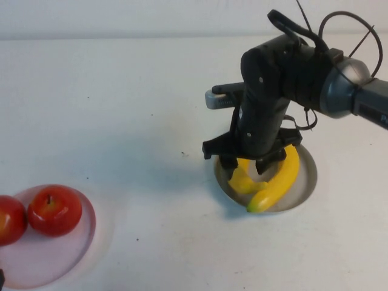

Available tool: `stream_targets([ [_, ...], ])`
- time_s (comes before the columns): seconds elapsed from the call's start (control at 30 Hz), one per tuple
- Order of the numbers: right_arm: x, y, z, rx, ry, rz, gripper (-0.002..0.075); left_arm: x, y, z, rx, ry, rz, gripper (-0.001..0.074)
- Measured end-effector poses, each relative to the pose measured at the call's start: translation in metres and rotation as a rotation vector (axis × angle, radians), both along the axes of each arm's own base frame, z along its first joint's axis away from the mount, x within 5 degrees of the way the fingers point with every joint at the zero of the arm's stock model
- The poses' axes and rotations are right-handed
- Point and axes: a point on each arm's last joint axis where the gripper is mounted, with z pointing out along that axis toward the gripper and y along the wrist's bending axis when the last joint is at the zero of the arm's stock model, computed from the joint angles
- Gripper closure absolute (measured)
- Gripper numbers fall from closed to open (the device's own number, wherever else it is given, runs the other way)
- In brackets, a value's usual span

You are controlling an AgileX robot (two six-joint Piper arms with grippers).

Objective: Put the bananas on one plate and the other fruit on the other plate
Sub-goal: Put another type of fruit in the right plate

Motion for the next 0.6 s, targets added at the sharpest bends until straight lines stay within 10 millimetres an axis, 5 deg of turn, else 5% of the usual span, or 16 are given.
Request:
stream_targets([
  [0.37,-0.012,0.012,0.061,0.21,-0.041,0.141,0.0673,0.0,0.0,0.0,0.0,0.0,0.0,0.0731],
  [0.6,-0.065,0.001,0.129,0.254,-0.198,0.299,0.0724,0.0,0.0,0.0,0.0,0.001,0.0,0.0731],
])
